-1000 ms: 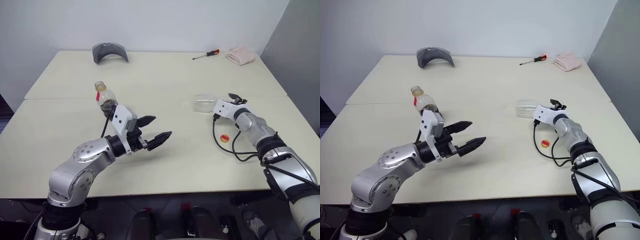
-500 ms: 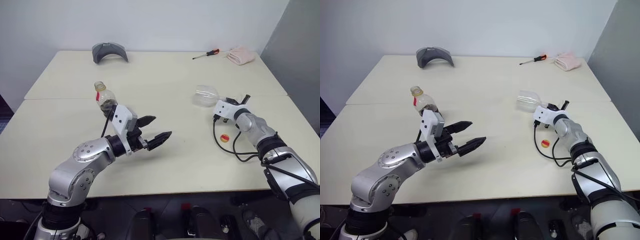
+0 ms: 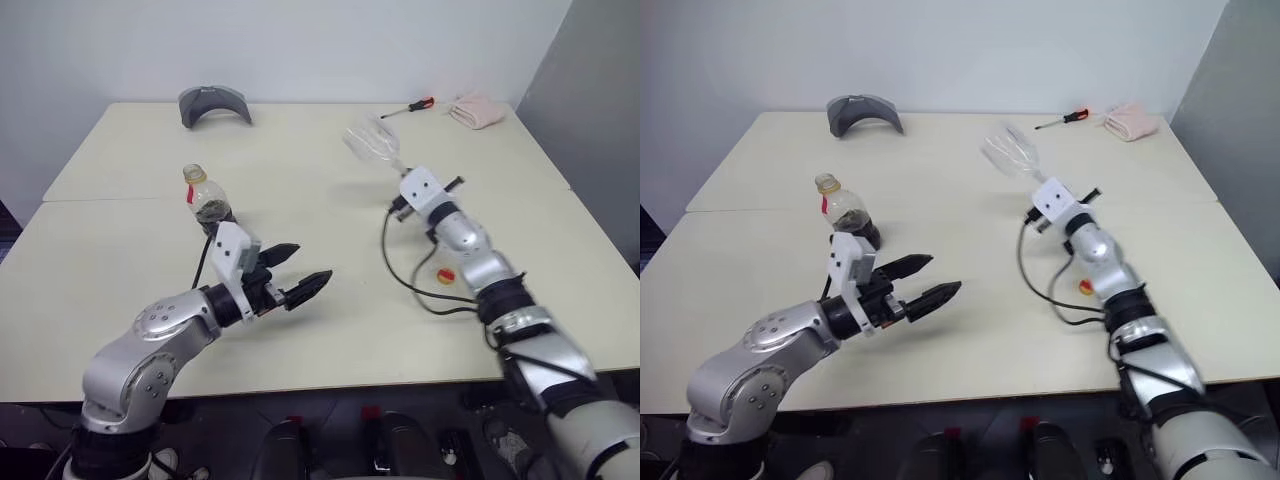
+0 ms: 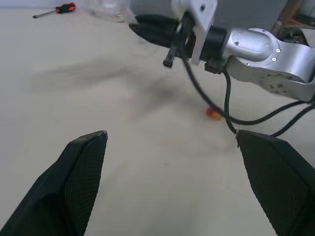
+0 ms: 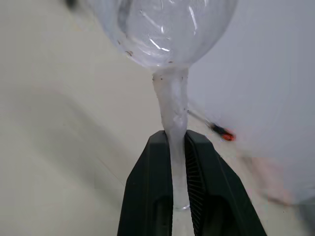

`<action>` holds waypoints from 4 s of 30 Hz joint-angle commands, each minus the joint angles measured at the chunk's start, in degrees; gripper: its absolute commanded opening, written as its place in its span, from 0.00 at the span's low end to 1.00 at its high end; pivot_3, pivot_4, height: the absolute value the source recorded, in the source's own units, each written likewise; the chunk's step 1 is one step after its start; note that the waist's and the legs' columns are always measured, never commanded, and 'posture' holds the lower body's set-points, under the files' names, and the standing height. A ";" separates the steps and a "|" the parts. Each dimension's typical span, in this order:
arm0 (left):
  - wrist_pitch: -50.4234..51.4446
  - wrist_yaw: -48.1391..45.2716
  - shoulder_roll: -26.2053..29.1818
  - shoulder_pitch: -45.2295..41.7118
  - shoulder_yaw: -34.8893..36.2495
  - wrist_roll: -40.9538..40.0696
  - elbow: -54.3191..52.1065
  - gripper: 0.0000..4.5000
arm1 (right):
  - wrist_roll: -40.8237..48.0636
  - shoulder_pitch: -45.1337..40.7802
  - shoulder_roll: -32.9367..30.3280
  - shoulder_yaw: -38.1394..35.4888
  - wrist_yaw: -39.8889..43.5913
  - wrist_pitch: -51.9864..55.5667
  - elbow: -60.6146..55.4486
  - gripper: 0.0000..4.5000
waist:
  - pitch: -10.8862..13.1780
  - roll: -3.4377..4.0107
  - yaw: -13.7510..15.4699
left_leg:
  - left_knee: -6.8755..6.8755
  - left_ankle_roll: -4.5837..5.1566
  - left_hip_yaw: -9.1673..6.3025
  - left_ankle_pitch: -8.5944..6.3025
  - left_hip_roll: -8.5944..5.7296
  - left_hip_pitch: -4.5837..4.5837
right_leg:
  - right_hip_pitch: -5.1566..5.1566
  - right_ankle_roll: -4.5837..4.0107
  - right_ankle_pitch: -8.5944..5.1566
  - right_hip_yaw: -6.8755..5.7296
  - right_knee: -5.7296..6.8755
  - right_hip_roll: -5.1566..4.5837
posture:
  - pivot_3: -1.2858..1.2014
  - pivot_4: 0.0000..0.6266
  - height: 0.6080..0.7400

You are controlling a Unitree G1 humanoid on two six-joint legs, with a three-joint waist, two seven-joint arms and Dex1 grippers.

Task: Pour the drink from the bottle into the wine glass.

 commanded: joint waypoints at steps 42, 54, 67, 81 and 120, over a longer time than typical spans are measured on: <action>-0.43 8.24 -0.17 5.65 5.51 -5.87 -7.13 1.00 | 7.77 9.62 10.77 -2.02 -0.02 13.46 -7.41 0.03 | 0.01 0.03 0.67 | 0.05 0.51 -0.22 -0.03 -0.09 0.13 | 0.22 0.12 0.10 -0.16 -0.02 -0.03 | 0.52 0.24 1.00; 0.05 8.43 0.30 6.60 6.39 -6.89 -8.21 1.00 | 10.20 9.99 13.23 -0.69 4.19 14.97 -12.09 0.03 | 0.02 0.03 0.42 | 0.00 0.51 -0.21 -0.03 -0.08 0.06 | 0.14 0.14 0.09 -0.14 -0.06 -0.03 | 0.52 0.24 1.00; 0.30 10.72 0.70 10.96 10.11 -9.80 -10.98 1.00 | 11.92 2.19 21.07 -0.68 7.77 9.94 -3.06 0.03 | 0.02 0.02 0.30 | -0.78 0.19 -0.10 0.18 -0.05 -0.05 | -0.33 -0.22 0.07 -0.08 -0.12 0.03 | 0.52 0.24 1.00; -6.59 15.37 0.55 15.03 17.21 -1.63 -7.79 1.00 | 10.73 1.83 20.33 0.32 6.41 4.24 3.98 0.03 | 0.03 0.00 0.23 | -0.72 0.22 -0.12 0.19 -0.08 -0.01 | -0.29 -0.09 0.01 -0.10 -0.13 0.00 | 0.52 0.24 1.00; -7.26 15.97 -1.37 12.26 13.69 4.84 -1.71 1.00 | 12.28 33.10 0.65 5.46 19.42 23.39 -49.72 0.83 | 0.02 -0.02 0.41 | -0.77 0.22 -0.11 0.18 -0.07 -0.03 | -0.31 -0.05 -0.02 -0.10 -0.16 0.00 | 0.52 0.24 1.00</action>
